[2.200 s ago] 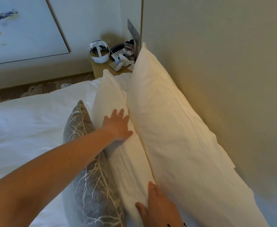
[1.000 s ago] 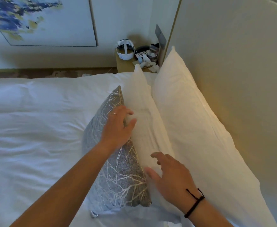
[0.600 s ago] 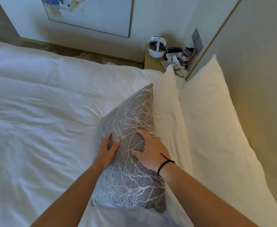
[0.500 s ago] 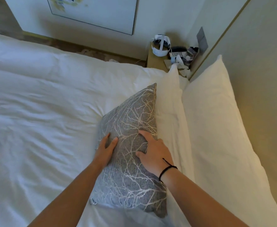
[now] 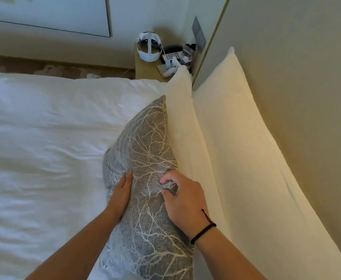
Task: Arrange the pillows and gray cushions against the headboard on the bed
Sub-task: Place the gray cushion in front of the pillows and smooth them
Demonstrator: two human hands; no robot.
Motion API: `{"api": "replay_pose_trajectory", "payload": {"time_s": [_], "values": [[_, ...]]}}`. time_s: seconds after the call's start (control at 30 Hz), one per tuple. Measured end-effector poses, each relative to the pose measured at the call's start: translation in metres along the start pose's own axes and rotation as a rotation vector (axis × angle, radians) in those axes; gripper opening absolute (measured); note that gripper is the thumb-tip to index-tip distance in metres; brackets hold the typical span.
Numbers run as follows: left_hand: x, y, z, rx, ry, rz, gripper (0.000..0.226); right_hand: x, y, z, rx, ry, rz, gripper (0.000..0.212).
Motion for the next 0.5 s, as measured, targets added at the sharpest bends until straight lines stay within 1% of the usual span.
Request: {"api": "replay_pose_trajectory", "payload": {"time_s": [0.1,0.17,0.27,0.33,0.37,0.43,0.5], "values": [[0.007,0.003,-0.001,-0.051,0.115,-0.092,0.09,-0.01,0.005,-0.003,-0.045,-0.08,0.026,0.021],[0.016,0.005,0.002,-0.035,0.176,-0.118,0.095,-0.017,0.008,0.003,-0.053,-0.121,0.035,0.021],[0.026,-0.004,-0.003,-0.016,0.233,-0.18,0.094,-0.018,0.008,0.004,-0.079,-0.124,0.057,0.018],[0.026,-0.018,-0.015,-0.06,0.254,-0.214,0.093,-0.016,0.004,0.004,-0.081,-0.106,0.095,0.017],[0.021,-0.028,-0.023,-0.098,0.269,-0.211,0.092,-0.015,0.0,0.007,-0.062,-0.107,0.119,0.02],[0.003,-0.053,-0.035,-0.165,0.325,-0.177,0.088,-0.011,-0.012,0.014,-0.013,-0.124,0.159,0.032],[-0.013,-0.075,-0.043,-0.201,0.38,-0.144,0.086,0.0,-0.03,0.013,-0.002,-0.095,0.141,0.044]]}}
Point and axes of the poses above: each hand's wrist, its own y-axis towards the middle knuckle, its own x-axis out of the back of the hand, z = x × y, the point moved 10 cm from there along y, towards the middle knuckle, and after that the axes turned 2 degrees about -x, right-handed, at the moved point
